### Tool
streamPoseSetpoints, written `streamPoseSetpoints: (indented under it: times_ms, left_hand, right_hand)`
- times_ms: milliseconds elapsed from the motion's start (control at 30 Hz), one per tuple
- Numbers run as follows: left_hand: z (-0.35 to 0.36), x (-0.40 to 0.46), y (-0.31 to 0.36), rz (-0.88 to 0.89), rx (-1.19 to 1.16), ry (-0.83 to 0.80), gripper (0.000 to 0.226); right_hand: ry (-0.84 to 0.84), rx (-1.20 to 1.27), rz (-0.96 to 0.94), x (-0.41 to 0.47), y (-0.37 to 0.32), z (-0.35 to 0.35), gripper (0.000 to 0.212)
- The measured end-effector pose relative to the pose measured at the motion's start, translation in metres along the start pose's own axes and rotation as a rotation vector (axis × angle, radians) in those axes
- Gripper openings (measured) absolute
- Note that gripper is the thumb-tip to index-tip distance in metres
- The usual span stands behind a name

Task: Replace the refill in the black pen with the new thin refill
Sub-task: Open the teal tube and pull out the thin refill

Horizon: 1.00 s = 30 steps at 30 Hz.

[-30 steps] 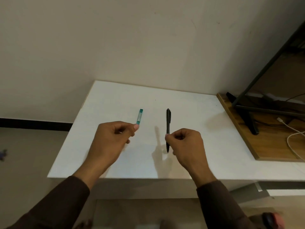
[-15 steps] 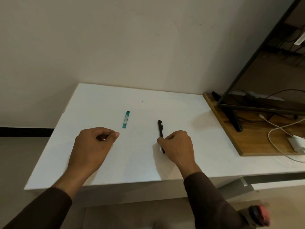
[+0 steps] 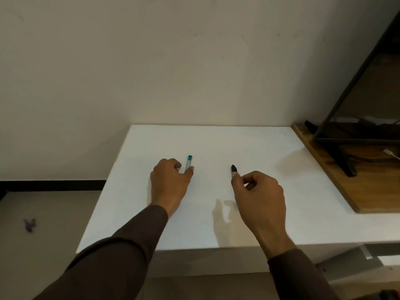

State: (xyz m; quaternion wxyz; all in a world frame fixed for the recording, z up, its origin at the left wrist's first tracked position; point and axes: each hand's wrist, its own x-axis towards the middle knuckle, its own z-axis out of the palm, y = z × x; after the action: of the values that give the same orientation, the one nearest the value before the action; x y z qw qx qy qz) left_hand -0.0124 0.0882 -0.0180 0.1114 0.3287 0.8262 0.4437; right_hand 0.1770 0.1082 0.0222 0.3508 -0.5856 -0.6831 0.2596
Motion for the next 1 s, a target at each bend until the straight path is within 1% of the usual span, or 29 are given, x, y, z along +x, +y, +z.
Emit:
streamPoseSetpoints:
  times_ms: [67, 167, 233, 400, 467, 533, 600, 667, 700, 833, 933, 1000]
  left_hand:
    - [0.008, 0.006, 0.004, 0.002, 0.054, 0.017, 0.042]
    - [0.016, 0.010, 0.004, 0.026, 0.106, 0.051, 0.030]
    - [0.019, 0.012, 0.002, 0.014, 0.092, 0.060, 0.023]
    - [0.019, 0.008, 0.006, -0.031, 0.009, 0.068, 0.020]
    - [0.010, -0.006, 0.012, -0.002, -0.047, 0.097, 0.017]
    - [-0.003, -0.029, 0.019, 0.101, -0.084, 0.124, 0.015]
    - [-0.018, -0.059, 0.025, 0.227, -0.104, 0.146, 0.014]
    - [-0.032, -0.085, 0.029, 0.317, -0.147, 0.163, 0.012]
    - [-0.037, -0.094, 0.029, 0.338, -0.172, 0.173, 0.011]
    - [-0.046, -0.107, 0.028, 0.333, -0.239, 0.191, 0.013]
    - [-0.050, -0.105, 0.026, 0.290, -0.257, 0.104, 0.016]
    - [-0.056, -0.097, 0.023, 0.195, -0.341, 0.034, 0.013]
  right_hand:
    - [-0.003, 0.000, 0.005, 0.000, -0.001, 0.001, 0.026]
    - [-0.005, 0.005, 0.016, 0.001, -0.001, 0.001, 0.026]
    - [-0.001, 0.011, 0.017, 0.002, -0.001, 0.001, 0.027]
    - [-0.013, 0.064, -0.005, -0.001, -0.002, 0.002, 0.026]
    - [-0.041, 0.164, -0.021, -0.001, -0.003, 0.003, 0.027]
    - [-0.115, 0.356, 0.022, -0.003, -0.009, 0.004, 0.024]
    - [-0.258, 0.536, 0.107, -0.008, -0.019, 0.006, 0.019]
    - [-0.389, 0.655, 0.144, -0.013, -0.026, 0.008, 0.018]
    - [-0.429, 0.700, 0.145, -0.015, -0.028, 0.008, 0.018]
    - [-0.494, 0.819, 0.161, -0.022, -0.034, 0.007, 0.009]
    - [-0.479, 0.797, 0.162, -0.020, -0.032, 0.007, 0.010]
    - [-0.479, 0.732, 0.128, -0.017, -0.031, 0.004, 0.008]
